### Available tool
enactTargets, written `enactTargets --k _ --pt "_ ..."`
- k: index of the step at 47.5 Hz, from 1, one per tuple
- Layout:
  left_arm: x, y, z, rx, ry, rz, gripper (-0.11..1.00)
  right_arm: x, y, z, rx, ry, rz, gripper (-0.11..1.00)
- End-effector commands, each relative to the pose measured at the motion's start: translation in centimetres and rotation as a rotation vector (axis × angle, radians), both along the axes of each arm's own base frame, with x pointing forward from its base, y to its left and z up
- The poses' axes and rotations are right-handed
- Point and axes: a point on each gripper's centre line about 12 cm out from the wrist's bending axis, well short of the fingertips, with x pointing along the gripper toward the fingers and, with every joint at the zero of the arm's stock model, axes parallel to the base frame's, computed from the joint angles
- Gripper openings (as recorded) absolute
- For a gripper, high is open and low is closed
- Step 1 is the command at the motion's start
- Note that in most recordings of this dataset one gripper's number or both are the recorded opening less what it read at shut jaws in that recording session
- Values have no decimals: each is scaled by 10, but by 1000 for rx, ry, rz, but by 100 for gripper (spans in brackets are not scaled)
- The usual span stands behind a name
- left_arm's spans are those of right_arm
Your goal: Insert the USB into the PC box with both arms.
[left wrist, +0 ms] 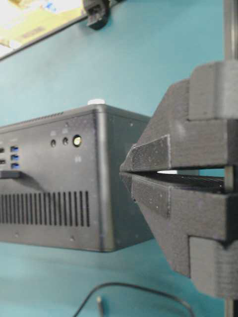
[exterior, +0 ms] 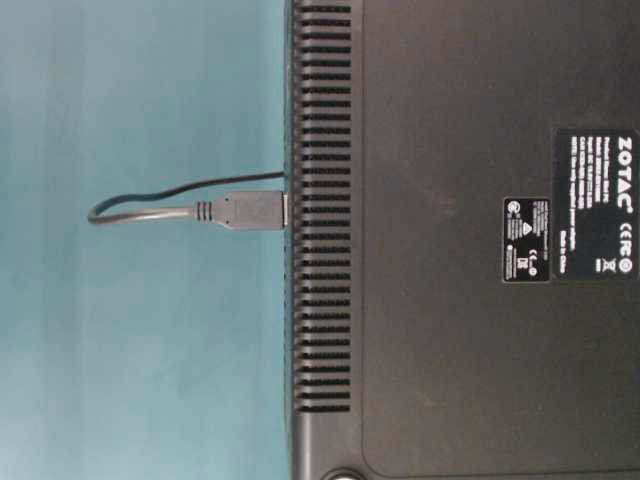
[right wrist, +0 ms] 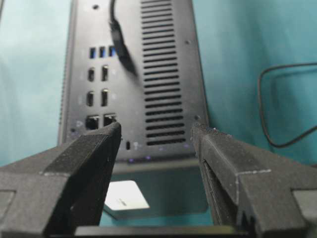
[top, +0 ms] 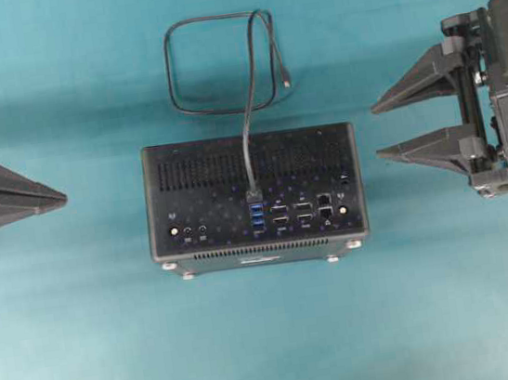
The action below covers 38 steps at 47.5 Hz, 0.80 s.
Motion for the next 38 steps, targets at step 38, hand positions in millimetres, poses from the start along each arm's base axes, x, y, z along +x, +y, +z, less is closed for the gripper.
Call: enactTargets --k 38 --pt "-18 2 1 5 -102 -6 0 -4 -5 16 -15 -60 -10 68"
